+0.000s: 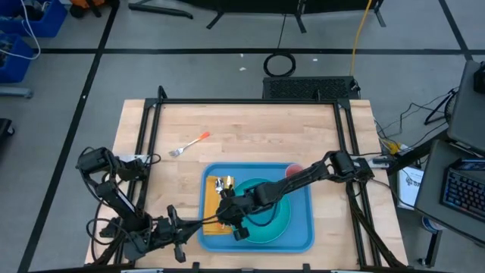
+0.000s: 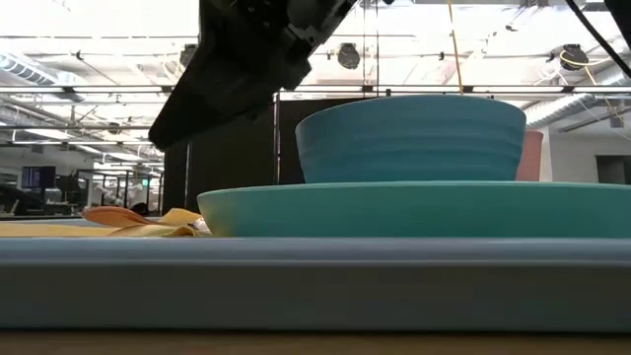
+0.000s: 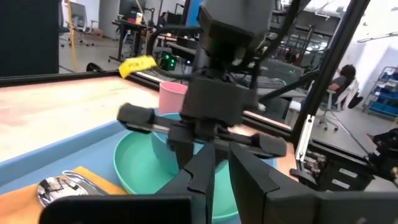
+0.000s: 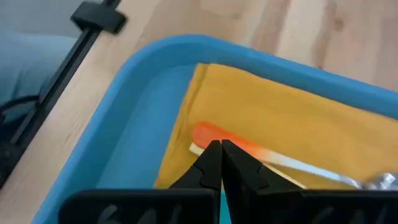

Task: Set up tray
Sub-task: Put the orange spoon on top of the yellow napkin to the left of the yellow knife

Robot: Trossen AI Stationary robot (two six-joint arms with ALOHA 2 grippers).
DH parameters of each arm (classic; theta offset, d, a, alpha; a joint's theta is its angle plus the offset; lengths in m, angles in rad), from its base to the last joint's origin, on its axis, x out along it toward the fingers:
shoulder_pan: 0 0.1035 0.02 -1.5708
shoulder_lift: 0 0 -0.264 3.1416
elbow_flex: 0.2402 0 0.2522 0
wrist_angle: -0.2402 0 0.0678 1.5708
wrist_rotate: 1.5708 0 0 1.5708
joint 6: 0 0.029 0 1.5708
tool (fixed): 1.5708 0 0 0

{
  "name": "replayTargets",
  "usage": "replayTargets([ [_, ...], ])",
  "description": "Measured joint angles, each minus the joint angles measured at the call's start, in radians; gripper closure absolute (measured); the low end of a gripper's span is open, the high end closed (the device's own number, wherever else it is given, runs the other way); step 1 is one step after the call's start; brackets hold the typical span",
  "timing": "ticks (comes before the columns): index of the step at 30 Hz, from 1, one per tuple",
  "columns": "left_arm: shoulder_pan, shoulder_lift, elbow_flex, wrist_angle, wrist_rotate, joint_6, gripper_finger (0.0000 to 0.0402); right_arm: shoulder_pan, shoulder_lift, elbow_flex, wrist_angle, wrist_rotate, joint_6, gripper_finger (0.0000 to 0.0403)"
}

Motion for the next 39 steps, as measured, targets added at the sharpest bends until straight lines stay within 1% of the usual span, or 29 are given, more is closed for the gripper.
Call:
replayTargets([
  [3, 0.000, 0.000, 0.000, -0.011, 0.011, -0.003, 0.0353, 0.000, -0.002, 0.002, -0.003, 0.011, 0.030, 0.0403],
  [7, 0.000, 0.000, 0.000, -0.018, 0.011, -0.009, 0.0353, 0.000, -0.001, 0.002, -0.004, -0.071, 0.062, 0.0403],
  [10, 0.000, 0.000, 0.000, -0.018, 0.011, -0.009, 0.0353, 0.007, 0.009, 0.002, 0.004, -0.061, 0.064, 0.0403],
  [13, 0.004, 0.000, 0.000, -0.017, 0.007, -0.009, 0.0353, 0.009, 0.033, 0.001, 0.006, -0.086, 0.074, 0.0403],
  [14, 0.004, 0.000, 0.000, -0.017, 0.007, -0.010, 0.0353, 0.011, 0.045, 0.001, 0.030, -0.086, 0.077, 0.0403],
  [17, 0.005, 0.000, 0.000, -0.017, 0.006, -0.010, 0.0353, 0.017, 0.052, -0.001, 0.014, -0.059, 0.074, 0.0403],
  [19, 0.005, 0.000, 0.000, -0.018, 0.007, -0.010, 0.0353, 0.017, 0.058, 0.001, 0.044, -0.058, 0.082, 0.0403],
  [25, 0.005, 0.000, 0.000, -0.018, 0.015, -0.010, 0.0353, 0.014, 0.062, 0.002, 0.039, -0.057, 0.095, 0.0403],
  [30, 0.005, 0.000, 0.000, -0.019, 0.016, -0.010, 0.0353, 0.013, 0.062, 0.002, 0.086, -0.061, 0.092, 0.0403],
  [39, 0.005, 0.000, 0.000, -0.019, 0.016, -0.010, 0.0353, 0.007, 0.076, 0.000, 0.085, -0.062, 0.117, 0.0403],
])
